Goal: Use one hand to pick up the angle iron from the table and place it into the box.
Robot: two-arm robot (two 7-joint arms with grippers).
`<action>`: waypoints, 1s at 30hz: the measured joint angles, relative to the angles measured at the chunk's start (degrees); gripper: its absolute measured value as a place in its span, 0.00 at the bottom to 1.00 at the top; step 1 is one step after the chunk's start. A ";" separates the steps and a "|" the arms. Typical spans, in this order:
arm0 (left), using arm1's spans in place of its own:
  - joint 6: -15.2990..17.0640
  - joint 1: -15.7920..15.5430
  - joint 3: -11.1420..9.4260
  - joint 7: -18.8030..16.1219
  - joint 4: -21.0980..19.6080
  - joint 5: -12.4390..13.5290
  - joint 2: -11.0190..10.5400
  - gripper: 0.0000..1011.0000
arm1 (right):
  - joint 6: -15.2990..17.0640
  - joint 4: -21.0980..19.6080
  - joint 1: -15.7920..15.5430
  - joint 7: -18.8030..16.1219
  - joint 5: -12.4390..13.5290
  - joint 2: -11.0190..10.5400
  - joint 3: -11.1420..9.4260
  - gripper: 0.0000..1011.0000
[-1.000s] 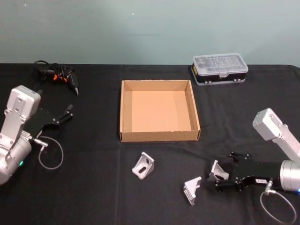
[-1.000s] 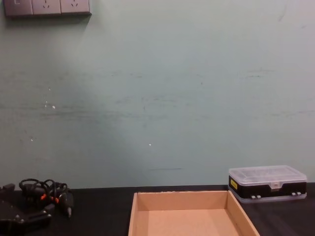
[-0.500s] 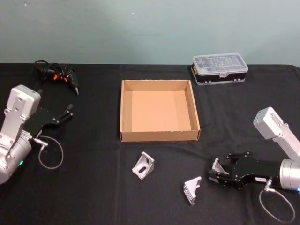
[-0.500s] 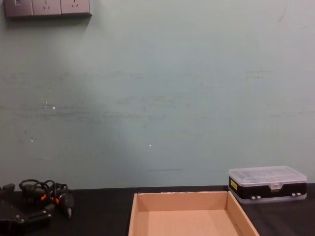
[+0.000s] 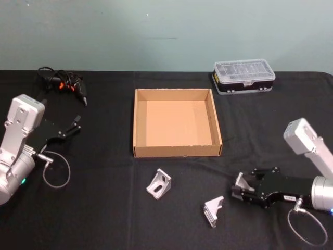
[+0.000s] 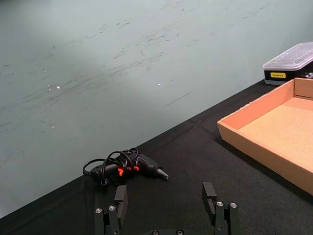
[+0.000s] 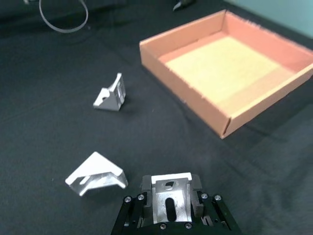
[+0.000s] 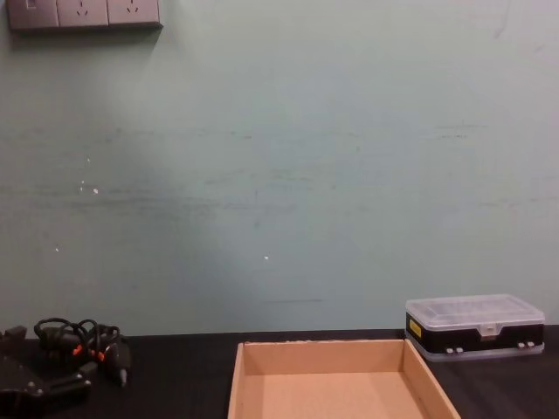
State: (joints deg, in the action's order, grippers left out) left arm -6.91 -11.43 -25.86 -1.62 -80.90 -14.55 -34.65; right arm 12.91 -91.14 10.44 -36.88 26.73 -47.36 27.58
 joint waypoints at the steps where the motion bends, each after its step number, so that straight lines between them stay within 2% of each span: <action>1: 0.00 0.00 0.00 0.00 0.00 0.00 0.00 0.99 | -0.21 -0.91 -0.46 0.66 0.12 -0.25 -0.59 0.45; 6: 0.00 0.00 0.00 0.00 0.00 0.00 0.00 0.99 | -1.04 -4.45 -1.60 3.18 0.42 -0.68 -2.91 0.45; 10: 0.00 0.00 0.00 0.00 0.00 0.00 0.00 0.99 | -1.15 -6.46 -1.19 5.35 0.12 0.38 -4.21 0.45; 16: 0.00 0.00 0.00 0.00 0.00 0.00 0.00 0.99 | 0.22 -5.22 2.49 8.50 -1.53 5.61 -3.73 0.45; 19: 0.00 0.00 0.00 0.00 0.00 0.00 0.00 0.99 | 0.85 -1.95 5.67 9.92 -2.73 10.01 -2.47 0.45; 23: 0.00 0.00 0.00 0.00 0.00 0.00 0.00 0.99 | 0.99 2.33 8.92 10.92 -4.04 14.21 -1.24 0.45; 30: 0.00 0.00 0.00 0.00 0.00 0.00 0.00 0.99 | 1.16 9.85 14.50 11.13 -6.98 19.61 0.97 0.45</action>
State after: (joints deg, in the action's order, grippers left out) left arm -6.91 -11.43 -25.86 -1.62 -80.90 -14.55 -34.65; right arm 14.07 -81.30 24.94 -25.75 19.74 -27.75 28.55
